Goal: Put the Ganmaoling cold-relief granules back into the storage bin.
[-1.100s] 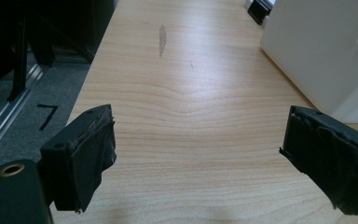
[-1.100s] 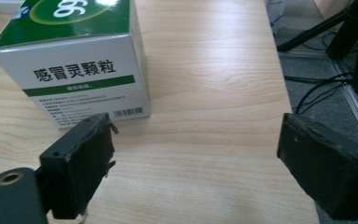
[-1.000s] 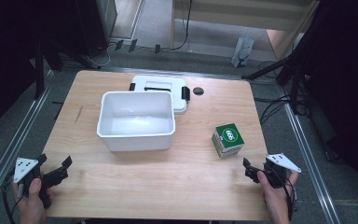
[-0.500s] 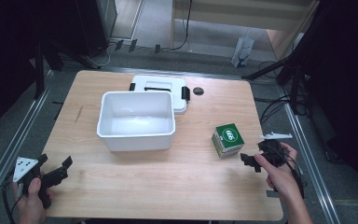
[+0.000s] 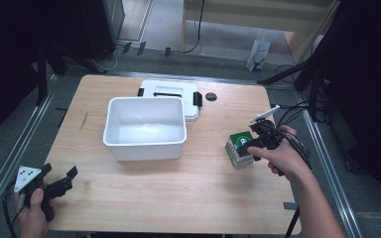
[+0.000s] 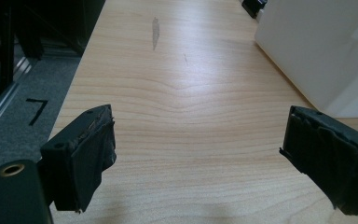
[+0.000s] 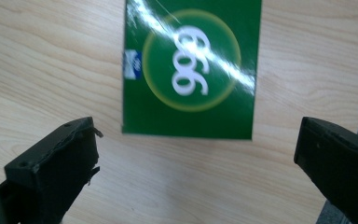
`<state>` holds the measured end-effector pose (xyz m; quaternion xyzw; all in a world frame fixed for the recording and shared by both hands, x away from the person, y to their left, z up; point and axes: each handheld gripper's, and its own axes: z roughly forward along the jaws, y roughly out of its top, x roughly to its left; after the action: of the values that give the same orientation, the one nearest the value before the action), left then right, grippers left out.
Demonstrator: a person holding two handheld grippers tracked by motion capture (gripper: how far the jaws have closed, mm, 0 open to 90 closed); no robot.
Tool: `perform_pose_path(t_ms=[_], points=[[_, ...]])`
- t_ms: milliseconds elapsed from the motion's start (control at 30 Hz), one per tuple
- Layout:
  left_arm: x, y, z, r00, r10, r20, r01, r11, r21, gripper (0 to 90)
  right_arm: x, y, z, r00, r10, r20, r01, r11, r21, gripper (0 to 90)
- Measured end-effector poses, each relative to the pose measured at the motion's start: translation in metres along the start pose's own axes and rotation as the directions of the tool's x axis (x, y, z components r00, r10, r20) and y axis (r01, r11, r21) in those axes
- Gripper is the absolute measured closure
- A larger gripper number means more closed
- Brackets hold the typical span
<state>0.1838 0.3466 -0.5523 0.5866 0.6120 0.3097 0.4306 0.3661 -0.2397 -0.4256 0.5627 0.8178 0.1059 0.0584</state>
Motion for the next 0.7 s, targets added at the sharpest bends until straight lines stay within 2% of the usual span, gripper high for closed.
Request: perform_pose_path(t_ms=[33,233,333,567,700], points=[[0.000,0.000,0.000,1.0000,-0.001,0.004,0.001,1.0000,0.002,9.6,0.003,0.008,0.002,1.0000,0.004,0.001,-0.004,1.000,0.017,0.0],[0.001,0.000,0.001,0.9999,-0.002,0.010,0.002,1.0000,0.005,9.6,0.011,0.027,0.016,0.9996,0.006,0.027,-0.008,0.997,0.074,0.0],[0.000,0.000,0.001,0.9999,-0.004,0.012,0.004,1.0000,0.008,9.6,0.013,0.030,0.022,0.9999,-0.001,0.016,-0.001,0.996,0.090,0.0],[0.001,0.000,0.001,0.9998,-0.012,0.019,0.011,0.9999,0.010,9.6,0.008,0.040,0.043,0.9986,0.015,0.050,-0.022,0.991,0.135,0.0],[0.001,0.000,0.002,0.9997,-0.013,0.020,0.012,0.9999,0.011,9.6,0.008,0.041,0.049,0.9986,0.013,0.051,-0.021,0.989,0.146,0.5]])
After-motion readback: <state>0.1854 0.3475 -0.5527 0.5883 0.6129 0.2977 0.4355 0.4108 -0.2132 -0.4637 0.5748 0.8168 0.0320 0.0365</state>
